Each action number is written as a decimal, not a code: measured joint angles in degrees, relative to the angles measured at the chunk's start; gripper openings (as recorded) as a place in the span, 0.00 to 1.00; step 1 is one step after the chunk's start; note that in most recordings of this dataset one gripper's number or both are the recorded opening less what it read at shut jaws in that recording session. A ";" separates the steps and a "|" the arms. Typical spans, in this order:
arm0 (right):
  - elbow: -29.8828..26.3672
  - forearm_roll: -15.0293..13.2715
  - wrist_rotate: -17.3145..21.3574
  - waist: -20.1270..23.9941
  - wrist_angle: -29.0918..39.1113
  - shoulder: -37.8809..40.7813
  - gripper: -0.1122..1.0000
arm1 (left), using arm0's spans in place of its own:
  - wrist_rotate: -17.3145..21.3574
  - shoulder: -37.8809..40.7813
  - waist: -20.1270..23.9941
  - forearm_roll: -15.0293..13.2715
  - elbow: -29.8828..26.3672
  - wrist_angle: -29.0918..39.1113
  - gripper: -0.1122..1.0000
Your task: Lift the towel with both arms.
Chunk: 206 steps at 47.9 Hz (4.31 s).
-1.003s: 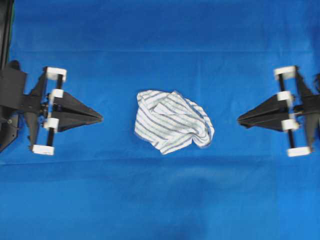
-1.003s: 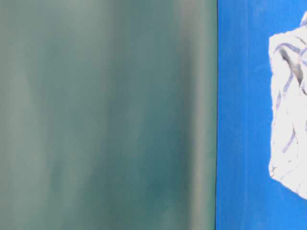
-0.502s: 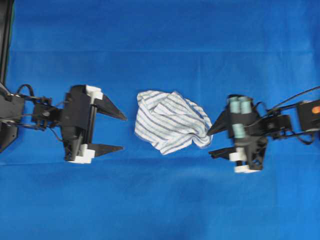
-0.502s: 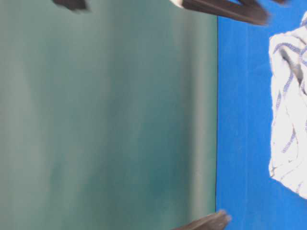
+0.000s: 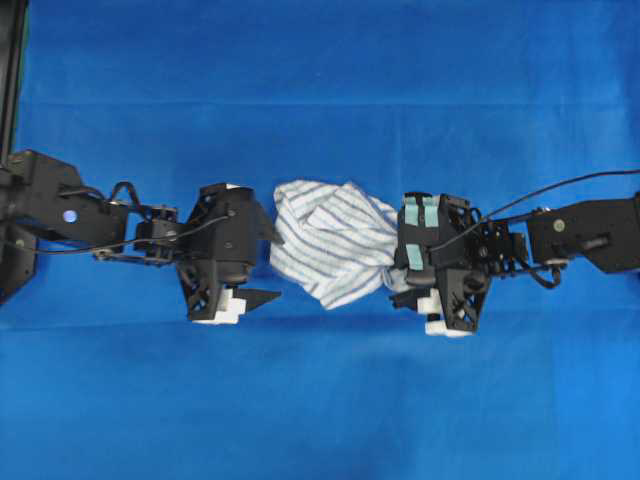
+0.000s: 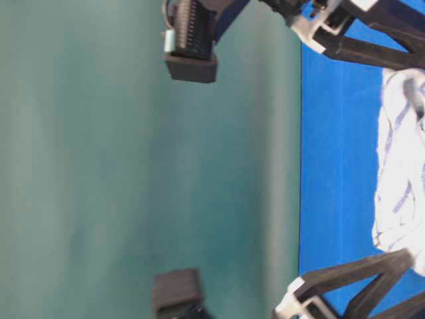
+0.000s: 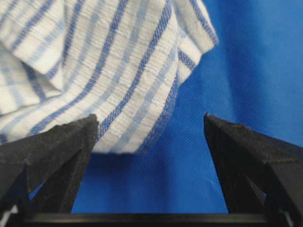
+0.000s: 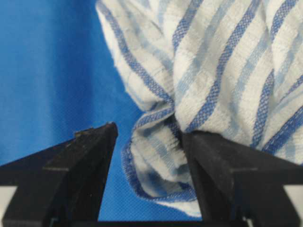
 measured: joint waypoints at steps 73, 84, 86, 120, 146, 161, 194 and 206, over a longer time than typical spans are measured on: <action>-13.01 -4.83 -0.53 -3.60 29.18 -29.62 0.14 | -1.93 -31.29 2.99 -0.44 -11.95 34.72 0.11; -20.39 -8.00 -0.44 -3.87 35.77 -33.31 0.14 | -1.23 -37.18 5.89 -0.35 -16.88 40.17 0.11; -21.88 -8.53 -0.53 -3.96 36.74 -33.75 0.14 | -1.32 -38.14 6.33 -0.26 -17.93 40.69 0.11; -25.40 -13.10 -0.35 -5.27 38.06 -33.40 0.27 | 3.87 -39.29 6.77 -0.18 -20.48 41.13 0.47; -22.24 -15.29 0.88 -6.06 38.14 -32.70 0.71 | 3.69 -38.67 6.68 -0.18 -17.40 38.76 0.93; -9.05 -15.29 8.53 -6.15 33.40 -28.30 0.71 | 3.60 -30.50 6.77 -0.18 -7.29 23.55 0.93; 2.64 -15.29 13.89 -8.70 12.74 -6.42 0.71 | 3.34 5.45 4.04 -0.44 -8.35 3.78 0.93; 2.72 -15.29 13.89 -9.32 9.23 -3.16 0.71 | 3.25 7.47 4.04 -0.62 -8.53 3.69 0.90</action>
